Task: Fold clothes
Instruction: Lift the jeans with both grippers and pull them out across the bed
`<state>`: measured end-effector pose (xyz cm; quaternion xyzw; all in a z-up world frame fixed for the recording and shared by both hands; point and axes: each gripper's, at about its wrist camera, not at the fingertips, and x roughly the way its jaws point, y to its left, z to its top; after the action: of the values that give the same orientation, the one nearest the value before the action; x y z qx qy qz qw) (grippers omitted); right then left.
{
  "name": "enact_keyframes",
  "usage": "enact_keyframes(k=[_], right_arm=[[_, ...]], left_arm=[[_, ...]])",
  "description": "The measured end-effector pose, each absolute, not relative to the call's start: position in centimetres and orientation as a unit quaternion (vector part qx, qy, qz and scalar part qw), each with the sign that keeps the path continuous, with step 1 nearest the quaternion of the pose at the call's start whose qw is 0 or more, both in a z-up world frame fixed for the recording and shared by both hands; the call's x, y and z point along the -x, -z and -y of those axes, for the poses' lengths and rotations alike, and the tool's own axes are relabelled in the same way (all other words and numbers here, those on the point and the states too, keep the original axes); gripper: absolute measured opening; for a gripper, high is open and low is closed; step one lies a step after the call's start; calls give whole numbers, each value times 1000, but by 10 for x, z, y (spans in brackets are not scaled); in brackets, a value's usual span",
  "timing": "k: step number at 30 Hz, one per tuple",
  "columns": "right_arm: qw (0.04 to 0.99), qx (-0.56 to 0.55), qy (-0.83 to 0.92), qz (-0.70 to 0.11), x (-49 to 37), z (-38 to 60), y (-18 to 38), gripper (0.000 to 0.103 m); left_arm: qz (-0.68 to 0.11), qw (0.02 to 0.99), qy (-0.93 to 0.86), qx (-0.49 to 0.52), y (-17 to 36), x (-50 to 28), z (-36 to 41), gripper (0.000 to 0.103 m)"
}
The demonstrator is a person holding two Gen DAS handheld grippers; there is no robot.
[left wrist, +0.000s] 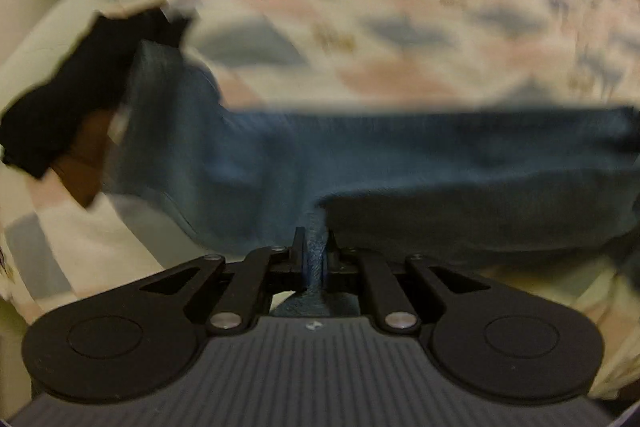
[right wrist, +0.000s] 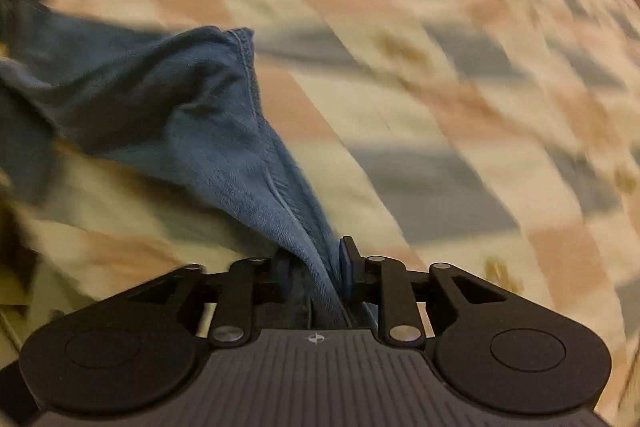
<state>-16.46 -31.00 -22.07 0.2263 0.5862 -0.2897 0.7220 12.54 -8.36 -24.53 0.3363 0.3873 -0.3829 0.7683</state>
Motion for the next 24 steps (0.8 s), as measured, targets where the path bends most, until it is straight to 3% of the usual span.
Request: enact_keyframes(k=[1, 3, 4, 5, 6, 7, 12, 15, 20, 21, 24], right_arm=[[719, -229, 302, -583, 174, 307, 225, 33], [736, -226, 319, -553, 194, 294, 213, 56], [748, -214, 326, -538, 201, 286, 205, 62], [760, -196, 334, -522, 209, 276, 196, 73], [767, -179, 343, -512, 224, 266, 188, 82], [767, -181, 348, -508, 236, 257, 186, 85], [720, -285, 393, -496, 292, 230, 204, 87], [684, -332, 412, -501, 310, 215, 234, 89], [674, -340, 433, -493, 297, 205, 273, 83], [678, -329, 435, -493, 289, 205, 278, 73], [672, -328, 425, -511, 277, 198, 287, 72]], left_arm=[[-391, 768, 374, -342, 251, -121, 82, 7], [-396, 769, 369, -340, 253, -114, 72, 13], [-398, 770, 371, -334, 249, -113, 64, 14], [-400, 771, 372, -329, 247, -112, 58, 20], [-403, 770, 368, -332, 247, -114, 54, 31], [-407, 768, 364, -335, 248, -115, 51, 35], [-434, 748, 355, -356, 261, -104, 30, 52], [-453, 737, 343, -366, 280, -110, 32, 51], [-470, 707, 334, -410, 301, -115, 20, 46], [-476, 700, 338, -412, 300, -116, 16, 50], [-482, 691, 343, -416, 292, -116, 3, 57]])
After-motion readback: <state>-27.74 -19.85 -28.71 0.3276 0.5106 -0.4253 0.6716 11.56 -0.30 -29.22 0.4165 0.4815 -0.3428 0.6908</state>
